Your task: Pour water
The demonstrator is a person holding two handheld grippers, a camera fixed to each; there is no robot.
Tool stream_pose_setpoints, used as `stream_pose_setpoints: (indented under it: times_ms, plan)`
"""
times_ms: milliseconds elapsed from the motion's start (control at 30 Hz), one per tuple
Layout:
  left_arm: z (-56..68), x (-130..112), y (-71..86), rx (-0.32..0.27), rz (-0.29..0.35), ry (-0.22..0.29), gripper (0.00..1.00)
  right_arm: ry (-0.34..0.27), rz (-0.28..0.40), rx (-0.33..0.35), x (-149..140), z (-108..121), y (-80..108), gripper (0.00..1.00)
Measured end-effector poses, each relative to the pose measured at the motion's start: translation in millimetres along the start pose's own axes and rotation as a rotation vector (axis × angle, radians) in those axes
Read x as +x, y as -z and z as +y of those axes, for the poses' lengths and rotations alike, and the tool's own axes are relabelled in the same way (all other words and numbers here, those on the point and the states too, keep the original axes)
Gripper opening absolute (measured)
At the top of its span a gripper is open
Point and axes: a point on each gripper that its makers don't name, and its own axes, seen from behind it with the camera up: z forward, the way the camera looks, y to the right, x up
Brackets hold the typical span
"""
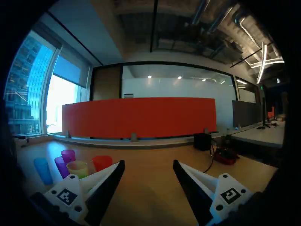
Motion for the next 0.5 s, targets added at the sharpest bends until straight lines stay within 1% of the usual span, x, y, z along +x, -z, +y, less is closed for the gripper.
stream_pose_setpoints:
  times_ms: [167,500]
  plan:
    - [-0.3,0.1,-0.2,0.0,0.0,0.0,0.96,0.021,-0.023,0.0,-7.2,-2.9,-1.7,0.99]
    - [0.5,0.4,-0.2,0.0,0.0,0.0,0.96,0.025,-0.03,0.005,-4.7,-8.4,-2.5,0.99]
